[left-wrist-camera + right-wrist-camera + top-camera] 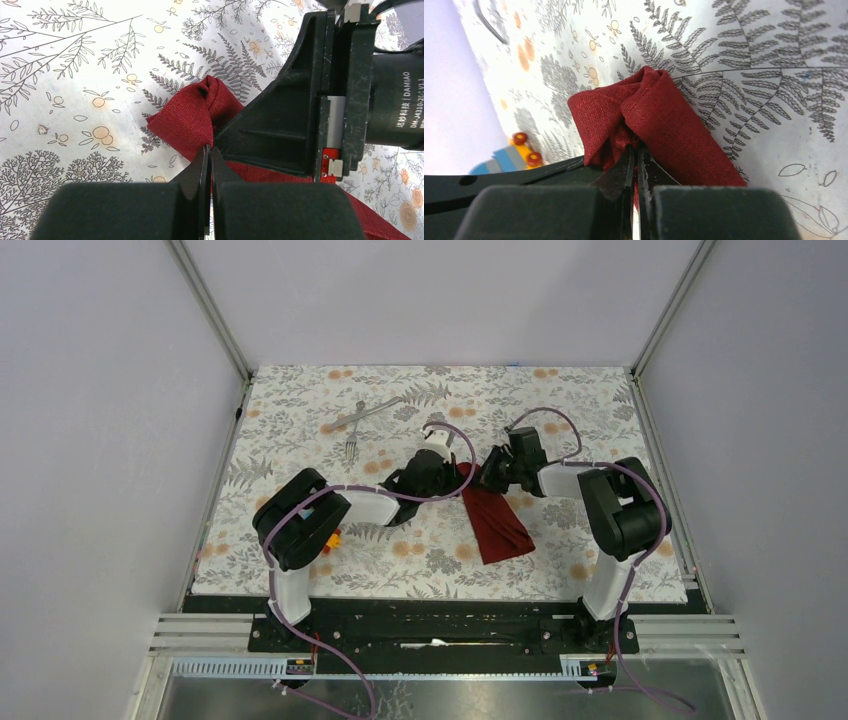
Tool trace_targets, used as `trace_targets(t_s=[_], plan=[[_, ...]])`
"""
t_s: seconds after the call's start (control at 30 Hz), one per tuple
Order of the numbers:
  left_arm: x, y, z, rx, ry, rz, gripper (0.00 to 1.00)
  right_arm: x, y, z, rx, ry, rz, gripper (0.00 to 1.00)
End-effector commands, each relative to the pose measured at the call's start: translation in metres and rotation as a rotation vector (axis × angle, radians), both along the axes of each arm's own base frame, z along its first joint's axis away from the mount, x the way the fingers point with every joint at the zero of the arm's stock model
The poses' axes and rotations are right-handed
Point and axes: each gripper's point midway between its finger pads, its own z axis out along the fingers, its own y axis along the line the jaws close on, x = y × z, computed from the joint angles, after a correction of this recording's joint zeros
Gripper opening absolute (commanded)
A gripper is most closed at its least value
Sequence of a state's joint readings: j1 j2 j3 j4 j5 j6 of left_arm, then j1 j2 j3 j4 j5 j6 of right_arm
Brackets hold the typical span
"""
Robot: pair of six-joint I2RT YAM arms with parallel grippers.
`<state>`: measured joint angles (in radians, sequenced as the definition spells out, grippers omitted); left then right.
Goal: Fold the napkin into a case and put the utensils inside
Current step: Grasp the top corner of the smaller rectangle folded napkin from the folded napkin.
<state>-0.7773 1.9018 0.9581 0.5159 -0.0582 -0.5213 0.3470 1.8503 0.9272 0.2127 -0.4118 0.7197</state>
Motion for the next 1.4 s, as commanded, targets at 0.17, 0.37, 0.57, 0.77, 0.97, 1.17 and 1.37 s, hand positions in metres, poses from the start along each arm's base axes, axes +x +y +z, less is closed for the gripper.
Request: trace_targets(t_s=[0.17, 0.37, 0.57, 0.77, 0.97, 1.17, 1.37], plan=[[-0.004, -0.005, 0.016, -0.084, -0.005, -0.010, 0.00, 0.048, 0.020, 0.067, 0.528, -0.125, -0.178, 0.00], [-0.006, -0.004, 0.001, -0.075, 0.017, -0.006, 0.00, 0.035, 0.044, 0.036, 0.657, 0.017, -0.128, 0.03], [-0.003, 0.001, -0.008, -0.058, 0.036, 0.010, 0.00, 0.025, 0.039, 0.031, 0.651, 0.013, -0.109, 0.25], [-0.002, 0.016, -0.009, -0.049, 0.039, 0.037, 0.00, 0.006, 0.017, 0.023, 0.487, 0.017, -0.058, 0.44], [-0.003, 0.020, -0.011, -0.050, 0.046, 0.031, 0.00, 0.000, 0.004, 0.020, 0.461, 0.017, -0.037, 0.44], [-0.002, 0.017, -0.004, -0.064, 0.038, 0.023, 0.00, 0.004, 0.003, 0.010, 0.412, 0.016, -0.013, 0.11], [0.002, 0.013, 0.001, -0.072, 0.033, 0.018, 0.00, 0.015, 0.019, 0.010, 0.445, 0.018, 0.003, 0.00]])
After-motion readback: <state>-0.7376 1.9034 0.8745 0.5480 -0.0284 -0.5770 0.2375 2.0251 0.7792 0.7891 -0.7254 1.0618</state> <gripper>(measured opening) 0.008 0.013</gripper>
